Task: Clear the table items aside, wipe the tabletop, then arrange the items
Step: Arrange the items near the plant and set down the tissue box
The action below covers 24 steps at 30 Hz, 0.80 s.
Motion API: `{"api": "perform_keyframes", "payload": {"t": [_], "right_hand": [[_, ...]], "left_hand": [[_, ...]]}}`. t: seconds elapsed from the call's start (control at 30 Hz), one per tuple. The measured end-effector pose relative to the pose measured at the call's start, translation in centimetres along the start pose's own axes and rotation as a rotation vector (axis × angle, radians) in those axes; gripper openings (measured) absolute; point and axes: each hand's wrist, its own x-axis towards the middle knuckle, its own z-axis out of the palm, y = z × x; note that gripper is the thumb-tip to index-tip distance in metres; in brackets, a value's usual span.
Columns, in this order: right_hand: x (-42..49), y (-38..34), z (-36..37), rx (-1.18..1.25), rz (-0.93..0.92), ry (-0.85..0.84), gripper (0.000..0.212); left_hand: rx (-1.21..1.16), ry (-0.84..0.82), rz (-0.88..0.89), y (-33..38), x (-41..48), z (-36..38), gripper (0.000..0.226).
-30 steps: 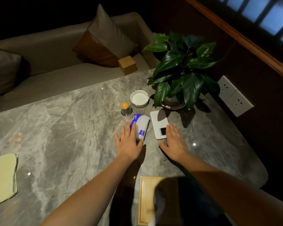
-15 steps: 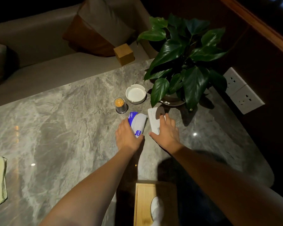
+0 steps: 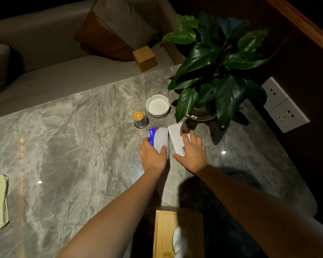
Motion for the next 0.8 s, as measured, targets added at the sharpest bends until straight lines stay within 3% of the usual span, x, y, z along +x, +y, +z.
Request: {"api": "perform_keyframes", "payload": {"t": [0.23,0.8], "right_hand": [[0.0,1.5,-0.9,-0.006,-0.097,-0.036,0.050],[0.4,3.7,-0.8,0.009,-0.030,0.010,0.050]], "left_hand": [[-0.090,-0.060,-0.058,-0.5,-1.0,0.1,0.062],[-0.133,-0.157,-0.033,1.2,-1.3,1.6,0.062]]}}
